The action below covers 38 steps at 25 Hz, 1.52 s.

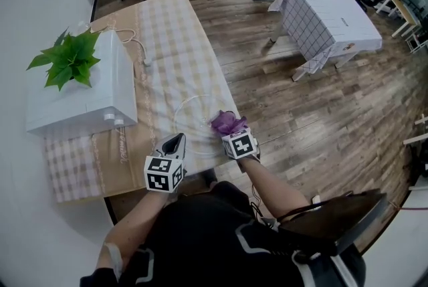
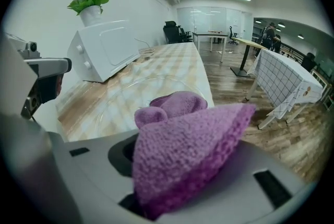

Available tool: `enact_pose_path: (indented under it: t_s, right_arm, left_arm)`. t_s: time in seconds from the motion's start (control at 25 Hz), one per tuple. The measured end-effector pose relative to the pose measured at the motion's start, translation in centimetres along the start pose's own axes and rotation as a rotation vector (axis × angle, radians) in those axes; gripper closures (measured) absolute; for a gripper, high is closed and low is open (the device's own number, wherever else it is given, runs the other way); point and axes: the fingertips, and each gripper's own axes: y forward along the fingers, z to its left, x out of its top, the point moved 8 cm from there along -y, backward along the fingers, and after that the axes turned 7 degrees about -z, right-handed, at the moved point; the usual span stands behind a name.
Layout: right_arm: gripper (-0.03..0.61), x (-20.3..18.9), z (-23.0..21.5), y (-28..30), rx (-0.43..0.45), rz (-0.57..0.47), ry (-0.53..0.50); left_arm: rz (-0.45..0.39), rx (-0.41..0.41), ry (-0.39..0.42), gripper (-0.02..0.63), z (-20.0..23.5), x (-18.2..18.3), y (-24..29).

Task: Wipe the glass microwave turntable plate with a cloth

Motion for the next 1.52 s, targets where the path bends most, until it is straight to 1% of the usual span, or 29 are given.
enact_pose_path:
  t_s: [0.12,0.28,0.36,0.56,0.68,0.8,0.88,1.04,1.12,1.28,1.36,1.44,1.52]
  right_arm:
    - [0.431,-0.2,-1.1,-0.5,-0.037,0.0,0.0]
    - [0.431,-0.5,-1.8,-1.1,-0.066,-0.001,0.036]
    - [0.431,-0.1,-1.5,-1.6,-0.063,-0.013,0.054]
    - [0.431,1.6,1.7,-2.4,0.014,-0.063,-0.003]
    - [0.431,2.1,4.3,-2.8,0.072,-0.078,-0.016]
    - [0.432,2.2,7.2,-2.7,0.14,-0.076,-0.039]
    - [0.432,2.1,9.3,-2.5,0.182,-0.065,-0.067]
    - [0.431,1.5,12.8,-1.7,0.244,-0.046,-0.103]
    - [0.431,1.1,14.2,-1.3,0.261,-0.04,-0.112]
    - [0.431,0.4,15.8,-0.7,0.268,-0.026,-0.16]
    - [0.431,0.1,16.0,-0.3,0.264,-0.033,-0.177]
    - [0.431,0.0,16.0,-0.1,0.254,-0.048,-0.171]
    - [0.431,-0.5,15.5,-0.1,0.242,-0.032,-0.158]
  left_arm:
    - [-0.002,-0.002,0.007,0.611,-0.1,0.0,-0.3]
    - [-0.005,-0.002,0.006,0.611,0.0,-0.2,-0.7]
    - [-0.008,0.005,0.003,0.611,0.0,-0.3,-1.0]
    - [-0.018,0.02,0.0,0.611,0.3,-0.5,-1.8]
    - [-0.033,0.031,-0.002,0.611,0.3,-0.6,-2.5]
    - [-0.05,0.057,0.007,0.611,0.6,-0.8,-3.5]
    - [-0.054,0.075,-0.003,0.611,1.1,-1.0,-4.2]
    - [-0.063,0.13,0.004,0.611,1.9,-1.5,-5.7]
    - [-0.062,0.151,-0.002,0.611,2.3,-1.8,-6.5]
    - [-0.051,0.158,-0.025,0.611,2.6,-2.6,-7.4]
    - [-0.044,0.155,-0.026,0.611,2.6,-2.9,-7.7]
    - [-0.036,0.147,-0.021,0.611,2.6,-3.1,-7.8]
    - [-0.032,0.137,-0.018,0.611,2.6,-3.2,-7.6]
